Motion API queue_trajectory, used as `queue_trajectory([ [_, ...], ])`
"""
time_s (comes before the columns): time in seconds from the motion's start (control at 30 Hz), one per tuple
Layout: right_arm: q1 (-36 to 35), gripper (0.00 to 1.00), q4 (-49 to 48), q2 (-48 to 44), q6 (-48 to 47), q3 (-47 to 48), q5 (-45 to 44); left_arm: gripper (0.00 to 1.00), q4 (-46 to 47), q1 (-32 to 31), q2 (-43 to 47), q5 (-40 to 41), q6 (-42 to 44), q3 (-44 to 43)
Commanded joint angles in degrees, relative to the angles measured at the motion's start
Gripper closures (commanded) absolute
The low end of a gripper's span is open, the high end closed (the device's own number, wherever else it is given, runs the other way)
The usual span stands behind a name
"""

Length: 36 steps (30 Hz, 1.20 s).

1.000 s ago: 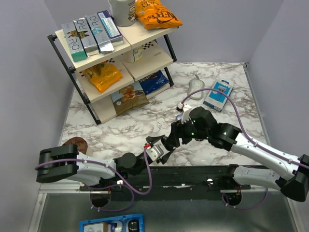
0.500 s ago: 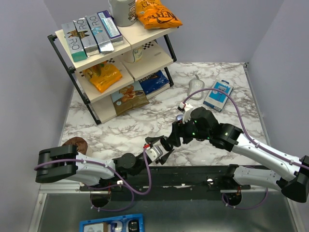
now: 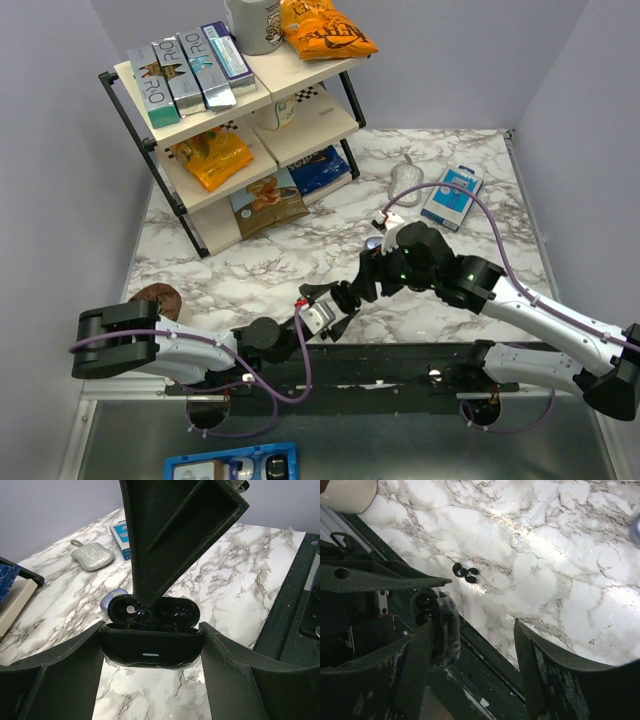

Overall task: Insert the wireless bluetooth earbuds into the charging case
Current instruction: Open the charging case.

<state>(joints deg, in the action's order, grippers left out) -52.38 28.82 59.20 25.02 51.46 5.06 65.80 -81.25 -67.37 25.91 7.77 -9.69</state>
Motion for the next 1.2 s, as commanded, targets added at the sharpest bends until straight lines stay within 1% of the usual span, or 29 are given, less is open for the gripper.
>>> queue_trajectory([
  [0.0, 0.3, 0.27, 1.6, -1.6, -0.7, 0.5, -2.3, 1.00, 1.3, -0.6, 1.1, 0.2, -0.8, 0.6],
  [0.1, 0.3, 0.27, 0.8, -2.4, -1.0, 0.6, -0.9, 1.00, 1.2, -0.7, 1.2, 0.6, -1.0, 0.7],
  [0.13, 0.3, 0.27, -0.1, -3.2, -1.0, 0.1, 1.4, 1.00, 1.3, -0.8, 1.2, 0.8, -0.9, 0.7],
  [0.23, 0.3, 0.28, -3.9, -4.2, 0.9, -1.7, 4.3, 1.00, 2.5, -1.2, 0.7, 1.9, -0.5, 0.7],
  [0.37, 0.7, 0.32, -9.1, -3.0, 5.2, -4.2, 8.6, 1.00, 4.9, -1.5, -0.3, 2.9, 1.2, 0.3],
  [0.43, 0.7, 0.34, -9.6, -2.0, 5.7, -4.4, 9.6, 1.00, 5.0, -1.5, -0.7, 2.5, 1.7, -0.4],
  [0.63, 0.7, 0.47, -9.9, -1.0, 5.7, -4.6, 8.7, 1.00, 5.0, -1.9, -0.4, 2.3, 2.2, -1.1],
  [0.67, 0.7, 0.52, -9.9, -1.0, 5.6, -4.7, 8.7, 1.00, 5.0, -1.9, -0.2, 2.3, 2.2, -1.0],
  [0.73, 0.7, 0.57, -9.9, -0.8, 5.5, -4.7, 8.8, 1.00, 5.0, -2.0, 0.0, 2.5, 2.2, -0.9],
  [0.77, 0.6, 0.60, -9.9, -0.8, 5.4, -4.9, 8.8, 1.00, 5.0, -2.0, 0.1, 2.7, 2.2, -0.9],
  [0.87, 0.7, 0.66, -9.9, -0.8, 5.0, -5.1, 9.0, 1.00, 4.9, -2.0, 0.7, 3.0, 2.0, -0.9],
  [1.03, 0.7, 0.64, -9.8, -0.9, 4.8, -5.6, 9.2, 1.00, 4.8, -2.0, 1.4, 3.4, 2.1, -0.9],
  [1.17, 0.7, 0.65, -9.7, -1.0, 4.6, -6.1, 8.8, 1.00, 4.6, -2.0, 1.7, 3.3, 2.1, -0.9],
])
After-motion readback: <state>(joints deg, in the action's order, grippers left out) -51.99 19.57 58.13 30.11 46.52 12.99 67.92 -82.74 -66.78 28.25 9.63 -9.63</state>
